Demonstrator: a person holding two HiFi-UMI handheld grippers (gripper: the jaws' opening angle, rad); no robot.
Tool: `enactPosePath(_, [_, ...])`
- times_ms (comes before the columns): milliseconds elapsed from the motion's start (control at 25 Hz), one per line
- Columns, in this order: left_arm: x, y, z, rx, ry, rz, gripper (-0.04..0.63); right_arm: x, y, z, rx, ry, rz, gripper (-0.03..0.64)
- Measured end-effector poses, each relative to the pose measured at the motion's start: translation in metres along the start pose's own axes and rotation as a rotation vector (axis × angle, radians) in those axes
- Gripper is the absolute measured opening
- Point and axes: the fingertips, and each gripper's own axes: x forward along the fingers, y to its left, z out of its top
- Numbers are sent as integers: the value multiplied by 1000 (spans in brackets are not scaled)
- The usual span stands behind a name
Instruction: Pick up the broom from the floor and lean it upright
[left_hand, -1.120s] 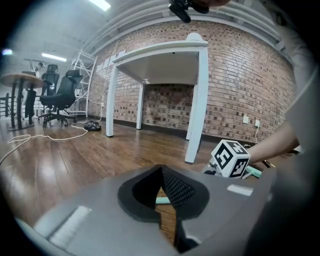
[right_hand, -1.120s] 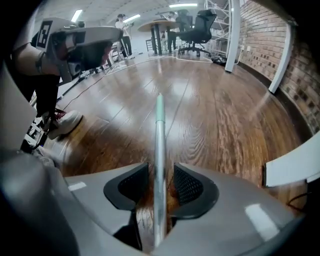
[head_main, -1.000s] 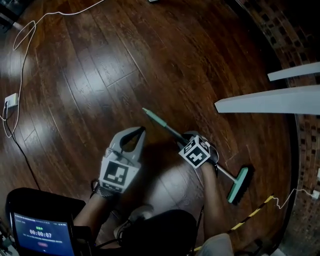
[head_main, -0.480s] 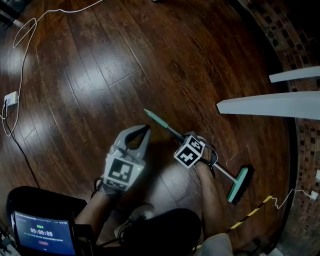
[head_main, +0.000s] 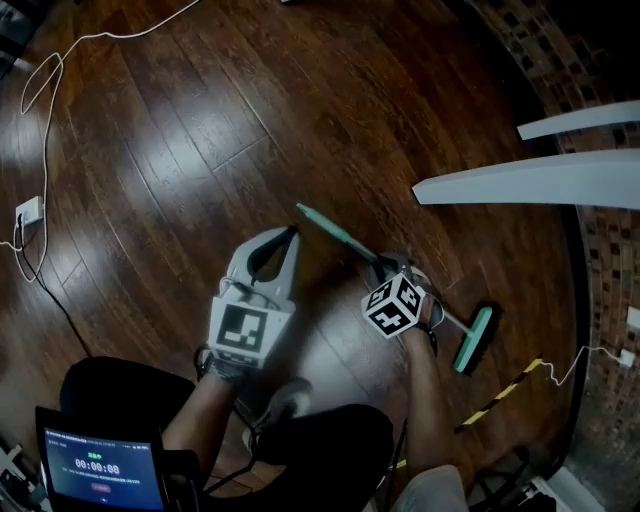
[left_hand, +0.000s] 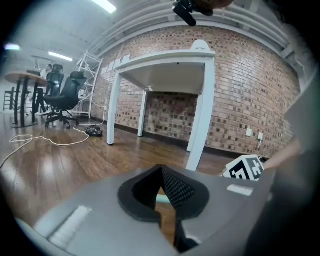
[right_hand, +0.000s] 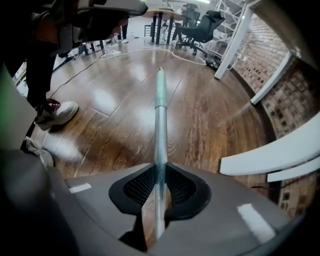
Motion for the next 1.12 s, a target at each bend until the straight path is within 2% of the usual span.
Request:
enactPosePath(80, [-12, -10, 35, -48, -18, -8, 2, -42, -9, -4, 36, -26, -41, 83])
enactPosePath(160, [-25, -22, 71, -56, -34, -26, 2, -88, -17, -8, 83, -53, -79, 83])
enactPosePath(360, [-58, -73, 154, -2, -36, -110, 2, -204, -46, -25, 242, -121, -202, 83])
enactPosePath(520, [-81, -114, 218, 38, -6, -183, 2, -297, -74, -47, 433, -177, -320, 84])
enactPosePath(600, [-92, -135, 255, 53, -1, -225, 1, -339, -82, -58, 524, -188, -351, 84])
enactPosePath(760, [-109, -167, 299, 67, -10, -302, 1, -382, -77, -87, 652, -177, -392, 87])
enactPosePath(920, [-123, -193, 349, 86, 18, -389, 2, -423, -68, -99, 731, -160, -400, 87])
enactPosePath(1120, [-120, -207, 393, 145, 16, -450, 2, -459, -80, -114, 856, -186, -458, 89])
